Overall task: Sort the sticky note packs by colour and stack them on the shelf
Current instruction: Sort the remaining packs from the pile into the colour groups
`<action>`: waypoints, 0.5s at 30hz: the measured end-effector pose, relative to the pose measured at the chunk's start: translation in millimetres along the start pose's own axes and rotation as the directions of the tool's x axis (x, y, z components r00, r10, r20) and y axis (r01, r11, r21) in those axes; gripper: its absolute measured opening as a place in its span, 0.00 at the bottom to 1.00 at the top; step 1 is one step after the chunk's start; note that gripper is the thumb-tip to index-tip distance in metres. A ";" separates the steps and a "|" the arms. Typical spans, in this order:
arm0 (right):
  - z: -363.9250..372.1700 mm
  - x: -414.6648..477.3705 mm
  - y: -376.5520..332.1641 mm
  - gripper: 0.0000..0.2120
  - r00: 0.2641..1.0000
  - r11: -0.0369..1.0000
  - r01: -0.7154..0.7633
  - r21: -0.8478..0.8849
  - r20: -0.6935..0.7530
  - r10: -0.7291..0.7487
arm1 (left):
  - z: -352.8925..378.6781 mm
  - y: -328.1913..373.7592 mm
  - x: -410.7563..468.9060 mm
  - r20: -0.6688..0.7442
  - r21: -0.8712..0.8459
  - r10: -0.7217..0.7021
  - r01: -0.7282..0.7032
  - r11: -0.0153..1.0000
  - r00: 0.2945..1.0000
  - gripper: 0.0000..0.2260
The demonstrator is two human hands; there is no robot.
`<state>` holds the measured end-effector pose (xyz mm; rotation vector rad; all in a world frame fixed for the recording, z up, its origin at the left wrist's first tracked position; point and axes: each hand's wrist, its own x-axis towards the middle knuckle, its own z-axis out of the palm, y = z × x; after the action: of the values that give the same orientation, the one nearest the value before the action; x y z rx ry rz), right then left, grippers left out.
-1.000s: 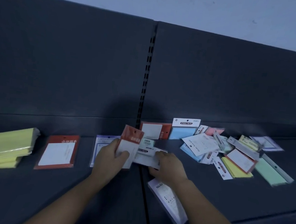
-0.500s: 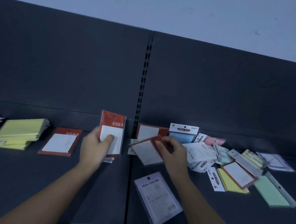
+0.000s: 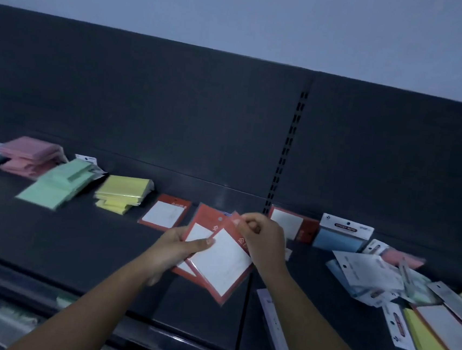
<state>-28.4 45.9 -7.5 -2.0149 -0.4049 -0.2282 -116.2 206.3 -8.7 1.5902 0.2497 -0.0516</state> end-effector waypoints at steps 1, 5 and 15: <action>7.6 2.4 -3.1 0.04 1.000 1.000 -0.007 0.012 -0.008 0.007 | -5.8 0.9 1.0 -0.021 -0.022 0.003 -0.003 1.000 1.000 0.11; 44.6 2.6 -8.1 0.17 0.987 0.972 -0.123 0.199 -0.074 0.140 | -36.4 -1.9 10.3 -0.162 -0.143 -0.021 -0.003 0.990 0.987 0.11; 144.9 25.2 -24.4 0.14 0.780 0.599 -0.619 0.507 0.312 0.543 | -110.6 -11.0 70.8 -0.462 -0.042 0.064 -0.095 0.995 0.885 0.19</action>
<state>-16.3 189.6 -45.6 -1.4302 0.1353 0.4089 -62.9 325.1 -28.6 1.5300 0.5500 0.4012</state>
